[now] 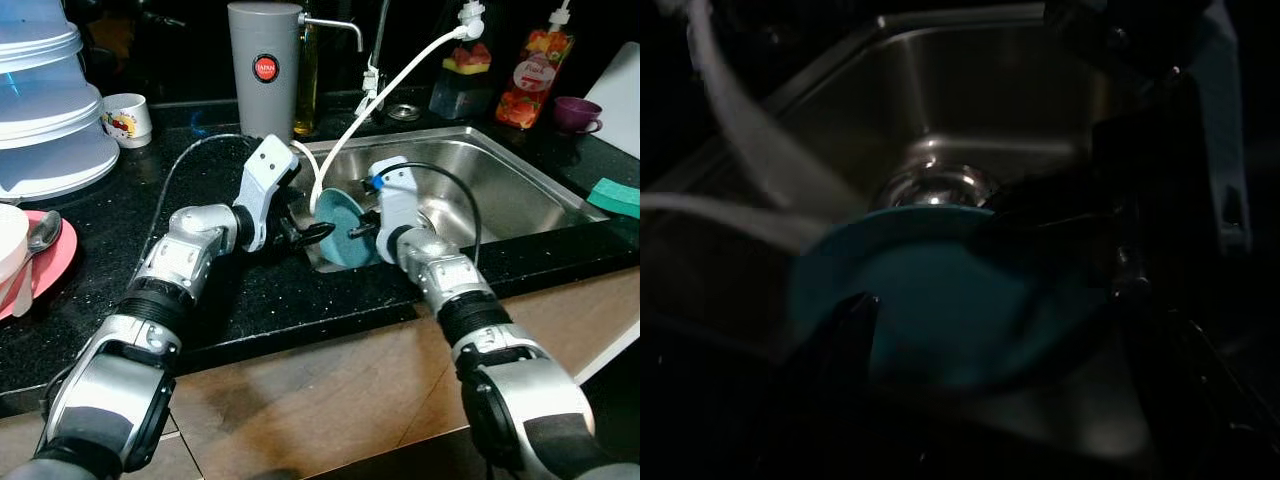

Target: Kitchen organization

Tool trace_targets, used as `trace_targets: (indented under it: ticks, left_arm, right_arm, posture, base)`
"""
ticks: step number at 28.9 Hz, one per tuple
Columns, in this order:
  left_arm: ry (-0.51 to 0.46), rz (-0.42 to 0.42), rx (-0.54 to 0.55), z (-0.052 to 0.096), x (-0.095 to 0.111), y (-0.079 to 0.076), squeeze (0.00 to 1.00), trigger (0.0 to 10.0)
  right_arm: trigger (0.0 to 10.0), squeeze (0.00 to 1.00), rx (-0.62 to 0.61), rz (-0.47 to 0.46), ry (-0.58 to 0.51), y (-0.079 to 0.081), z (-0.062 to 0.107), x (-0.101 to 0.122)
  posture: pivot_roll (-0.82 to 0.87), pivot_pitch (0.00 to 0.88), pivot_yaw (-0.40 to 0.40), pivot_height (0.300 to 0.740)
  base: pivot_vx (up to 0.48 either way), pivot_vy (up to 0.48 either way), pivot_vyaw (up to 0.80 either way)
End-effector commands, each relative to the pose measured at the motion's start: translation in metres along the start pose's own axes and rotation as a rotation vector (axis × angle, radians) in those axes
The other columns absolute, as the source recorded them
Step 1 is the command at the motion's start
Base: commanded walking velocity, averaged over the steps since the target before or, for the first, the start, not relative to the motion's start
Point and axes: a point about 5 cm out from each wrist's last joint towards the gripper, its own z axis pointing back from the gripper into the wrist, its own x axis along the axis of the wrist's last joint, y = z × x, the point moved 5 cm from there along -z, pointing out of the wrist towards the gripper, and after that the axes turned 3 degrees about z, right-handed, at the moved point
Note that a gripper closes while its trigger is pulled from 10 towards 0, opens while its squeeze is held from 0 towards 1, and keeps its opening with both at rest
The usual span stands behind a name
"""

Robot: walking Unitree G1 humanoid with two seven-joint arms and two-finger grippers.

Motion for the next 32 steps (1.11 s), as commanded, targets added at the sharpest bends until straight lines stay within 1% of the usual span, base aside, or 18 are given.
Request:
trace_targets:
  ticks: [1,4,5,6,7,10,11,12,18,19,21,23,24,25,29,30,31,32]
  left_arm:
    - [0.009,-0.024,-0.016,-0.002,0.002,-0.002,0.0,10.0]
    - [0.012,-0.028,-0.02,-0.002,0.0,0.0,0.0,10.0]
    - [0.013,-0.029,-0.02,-0.001,0.0,0.0,0.0,10.0]
    - [0.013,-0.029,-0.019,-0.001,0.0,0.0,0.0,10.0]
    - [0.011,-0.031,-0.017,-0.001,0.0,0.001,0.0,10.0]
    - [0.009,-0.032,-0.016,-0.001,0.0,0.002,0.0,10.0]
    - [0.004,-0.035,-0.012,-0.002,0.002,0.002,0.0,10.0]
    - [-0.007,-0.04,-0.002,-0.002,0.004,0.004,0.0,10.0]
    - [-0.086,-0.083,0.11,0.003,0.027,0.02,0.0,10.0]
    - [-0.13,-0.103,0.202,0.009,0.039,0.032,0.0,10.0]
    - [-0.168,-0.116,0.313,0.019,0.048,0.046,0.0,10.0]
    - [-0.176,-0.118,0.342,0.022,0.05,0.05,0.0,10.0]
    - [-0.194,-0.131,0.475,0.04,0.053,0.068,0.0,10.0]
    - [-0.204,-0.131,0.53,0.049,0.055,0.075,0.0,10.0]
    - [-0.221,-0.124,0.655,0.074,0.057,0.093,0.0,10.0]
    - [-0.22,-0.126,0.673,0.078,0.057,0.095,0.0,10.0]
    - [-0.22,-0.126,0.673,0.078,0.057,0.095,0.0,10.0]
    - [-0.222,-0.119,0.708,0.084,0.057,0.099,0.0,10.0]
  right_arm:
    - [10.0,0.0,0.024,-0.006,0.043,0.007,-0.001,-0.01]
    - [10.0,0.0,0.018,-0.008,0.038,0.006,-0.002,-0.007]
    - [10.0,0.2,0.018,-0.01,0.037,0.006,-0.002,-0.007]
    - [10.0,0.2,0.017,-0.01,0.036,0.005,-0.002,-0.006]
    - [10.0,0.92,0.009,-0.01,0.031,0.004,-0.002,-0.005]
    - [10.0,0.92,0.004,-0.01,0.027,0.003,-0.002,-0.004]
    - [10.0,1.0,-0.01,-0.004,0.02,0.001,-0.003,-0.002]
    - [10.0,0.01,-0.029,-0.001,0.006,-0.002,-0.003,0.001]
    - [10.0,0.0,-0.098,-0.019,-0.1,-0.015,-0.002,0.029]
    - [10.0,0.0,-0.132,-0.042,-0.161,-0.022,-0.001,0.044]
    - [10.0,0.0,-0.165,-0.076,-0.221,-0.028,0.002,0.057]
    - [10.0,0.0,-0.172,-0.084,-0.235,-0.03,0.003,0.06]
    - [10.0,0.0,-0.217,-0.109,-0.302,-0.039,0.007,0.075]
    - [10.0,0.0,-0.238,-0.123,-0.334,-0.044,0.009,0.082]
    - [10.0,0.0,-0.264,-0.144,-0.403,-0.054,0.015,0.099]
    - [10.0,0.0,-0.264,-0.145,-0.41,-0.055,0.016,0.101]
    - [10.0,0.0,-0.264,-0.145,-0.41,-0.055,0.016,0.101]
    - [10.0,0.0,-0.256,-0.147,-0.415,-0.054,0.016,0.103]
  posture:
    - [-0.03,0.124,0.002,0.74]
    - [-0.03,0.125,0.002,0.74]
    - [-0.03,0.123,0.002,0.74]
    - [-0.03,0.123,0.002,0.74]
    - [-0.03,0.121,0.002,0.74]
    - [-0.03,0.121,0.002,0.74]
    - [-0.03,0.116,0.001,0.74]
    - [-0.03,0.114,0.001,0.74]
    - [-0.03,0.098,-0.002,0.74]
    - [-0.02,0.088,-0.005,0.74]
    - [-0.02,0.083,-0.008,0.74]
    - [-0.02,0.083,-0.008,0.74]
    - [-0.02,0.073,-0.013,0.74]
    - [-0.02,0.072,-0.014,0.74]
    - [-0.02,0.067,-0.015,0.74]
    - [-0.02,0.065,-0.014,0.74]
    - [-0.02,0.065,-0.014,0.74]
    - [-0.02,0.063,-0.015,0.74]
  base:
    - [0.0,0.0,0.0]
    - [0.0,0.0,0.0]
    - [0.0,0.0,0.0]
    - [0.0,0.0,0.0]
    - [0.0,0.0,0.0]
    - [0.0,0.0,0.0]
    - [0.0,0.0,0.0]
    - [0.0,0.0,0.0]
    - [0.0,0.0,0.0]
    - [0.0,0.0,0.0]
    - [0.0,0.0,0.0]
    - [0.0,0.0,0.0]
    - [0.0,0.0,0.0]
    - [0.0,0.0,0.0]
    - [0.0,0.0,0.0]
    - [0.0,0.0,0.0]
    - [0.0,0.0,0.0]
    - [0.0,0.0,0.0]
